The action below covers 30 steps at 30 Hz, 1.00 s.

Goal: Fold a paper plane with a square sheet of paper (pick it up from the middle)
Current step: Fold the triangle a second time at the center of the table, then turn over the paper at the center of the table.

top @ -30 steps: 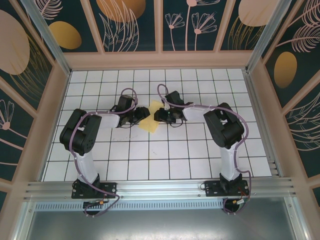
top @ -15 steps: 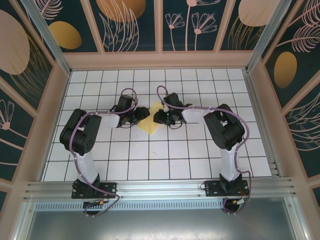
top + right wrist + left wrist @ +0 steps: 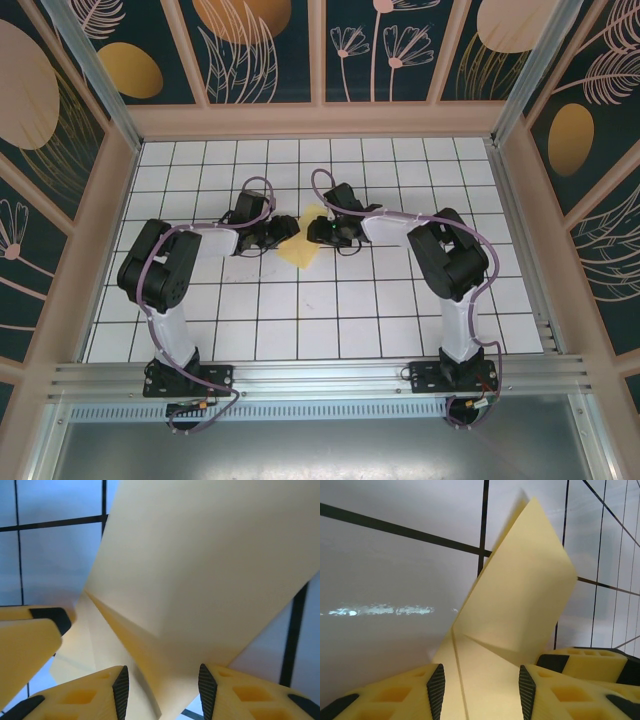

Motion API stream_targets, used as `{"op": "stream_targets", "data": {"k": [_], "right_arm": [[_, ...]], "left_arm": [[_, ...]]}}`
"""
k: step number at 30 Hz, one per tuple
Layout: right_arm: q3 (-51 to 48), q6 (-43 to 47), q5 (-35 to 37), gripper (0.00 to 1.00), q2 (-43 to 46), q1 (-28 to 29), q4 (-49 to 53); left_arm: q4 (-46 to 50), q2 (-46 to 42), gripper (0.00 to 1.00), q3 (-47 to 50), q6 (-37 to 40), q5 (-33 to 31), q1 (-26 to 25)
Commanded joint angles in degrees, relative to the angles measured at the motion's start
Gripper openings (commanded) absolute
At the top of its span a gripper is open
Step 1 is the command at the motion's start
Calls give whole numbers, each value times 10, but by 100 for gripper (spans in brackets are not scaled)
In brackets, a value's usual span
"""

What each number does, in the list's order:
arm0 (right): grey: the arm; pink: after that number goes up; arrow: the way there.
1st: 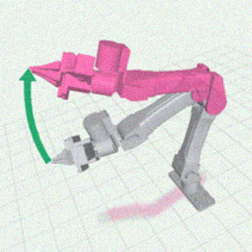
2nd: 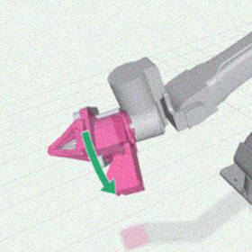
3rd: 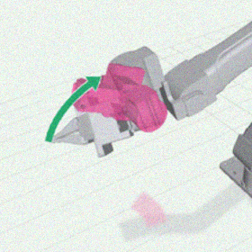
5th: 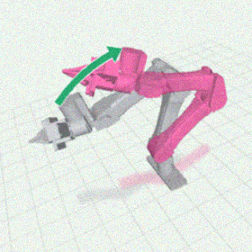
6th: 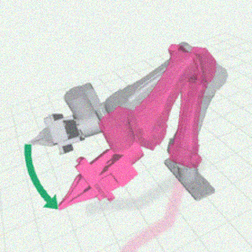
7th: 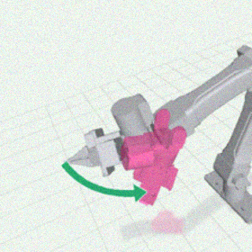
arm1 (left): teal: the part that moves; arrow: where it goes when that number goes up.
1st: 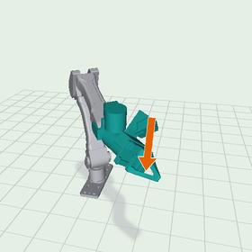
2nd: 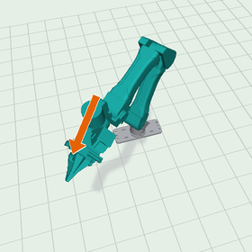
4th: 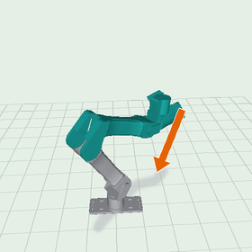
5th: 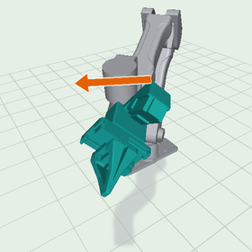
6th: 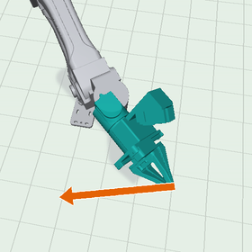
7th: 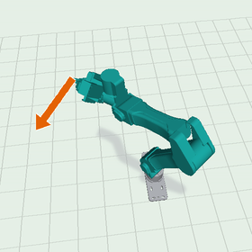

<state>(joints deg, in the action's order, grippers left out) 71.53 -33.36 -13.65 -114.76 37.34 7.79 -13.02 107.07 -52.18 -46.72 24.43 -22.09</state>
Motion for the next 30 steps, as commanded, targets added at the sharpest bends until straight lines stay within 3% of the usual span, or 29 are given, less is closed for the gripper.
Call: {"op": "stream_targets", "data": {"k": [1,7,17,22,30], "right_arm": [[15,7,8,46,11,3,19],[21,16,-50,39,-3,15,0],[-8,-11,-89,14,10,9,-58],[-42,-33,-125,7,55,-8,-130],[-47,-86,-172,5,91,-27,-201]], "left_arm": [[12,-17,47,7,12,-1,-2],[12,-14,47,7,12,-2,-2],[18,-46,49,13,10,-16,-1],[2,-115,59,59,-8,-18,9],[-72,-243,87,165,-79,4,12]]}}
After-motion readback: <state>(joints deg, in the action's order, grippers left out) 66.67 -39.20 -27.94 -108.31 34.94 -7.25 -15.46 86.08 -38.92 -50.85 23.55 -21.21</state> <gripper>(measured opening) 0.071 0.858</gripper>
